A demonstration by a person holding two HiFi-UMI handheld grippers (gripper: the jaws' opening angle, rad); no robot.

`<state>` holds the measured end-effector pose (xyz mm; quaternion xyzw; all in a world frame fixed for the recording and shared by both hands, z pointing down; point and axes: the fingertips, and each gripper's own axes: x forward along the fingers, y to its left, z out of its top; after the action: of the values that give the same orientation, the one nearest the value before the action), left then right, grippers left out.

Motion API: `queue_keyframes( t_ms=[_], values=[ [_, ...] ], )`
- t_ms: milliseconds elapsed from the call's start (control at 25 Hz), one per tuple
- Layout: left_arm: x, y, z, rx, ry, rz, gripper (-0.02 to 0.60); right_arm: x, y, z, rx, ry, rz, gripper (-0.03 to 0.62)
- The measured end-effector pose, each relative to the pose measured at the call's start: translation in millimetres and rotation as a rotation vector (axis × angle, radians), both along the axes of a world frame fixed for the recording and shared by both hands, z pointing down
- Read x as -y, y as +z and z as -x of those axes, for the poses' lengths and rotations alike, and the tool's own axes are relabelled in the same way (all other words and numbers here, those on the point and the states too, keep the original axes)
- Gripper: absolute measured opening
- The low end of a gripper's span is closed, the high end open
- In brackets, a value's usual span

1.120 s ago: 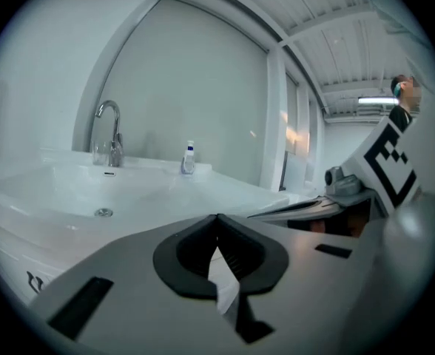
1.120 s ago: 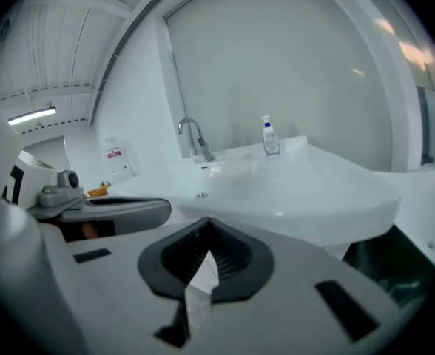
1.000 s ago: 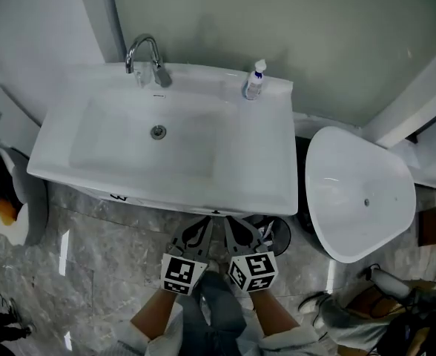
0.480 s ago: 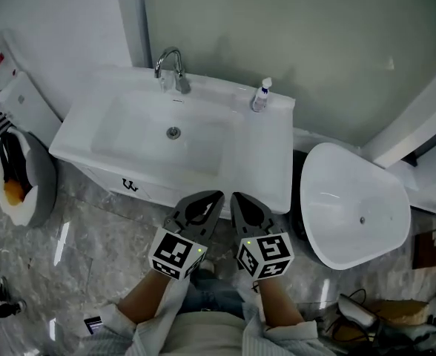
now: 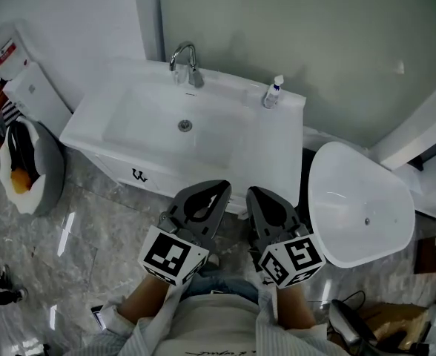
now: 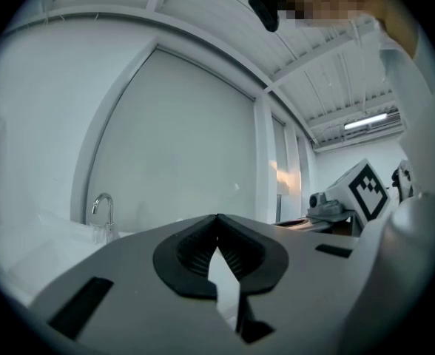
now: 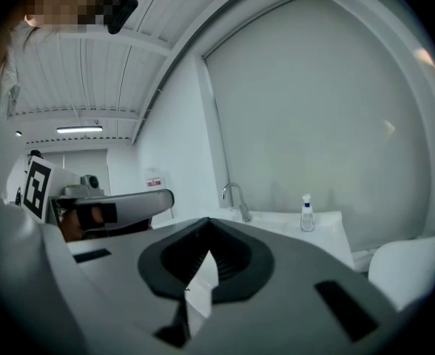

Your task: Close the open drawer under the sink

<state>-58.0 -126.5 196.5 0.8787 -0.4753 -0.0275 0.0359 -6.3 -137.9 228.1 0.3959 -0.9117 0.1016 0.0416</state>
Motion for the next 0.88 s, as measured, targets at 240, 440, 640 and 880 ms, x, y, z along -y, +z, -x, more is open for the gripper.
queue_keyframes(
  t_ms=[240, 440, 640, 880],
  values=[
    [-8.4, -1.7, -3.1, -0.017, 0.003, 0.015, 0.015, -8.9, -6.1, 5.0, -0.001, -0.035, 0.0, 0.009],
    [-9.6, 3.0, -6.4, -0.014, 0.013, 0.023, 0.015, -10.2, -5.0, 7.1, 0.007, -0.038, 0.01, 0.009],
    [-8.7, 5.5, -7.5, -0.016, 0.025, 0.025, 0.015, -9.7, -6.8, 9.1, 0.006, -0.036, 0.014, 0.009],
    [-6.5, 6.3, -7.4, -0.018, 0.03, 0.025, 0.015, -8.9, -5.0, 9.2, 0.005, -0.032, 0.019, 0.009]
  ],
)
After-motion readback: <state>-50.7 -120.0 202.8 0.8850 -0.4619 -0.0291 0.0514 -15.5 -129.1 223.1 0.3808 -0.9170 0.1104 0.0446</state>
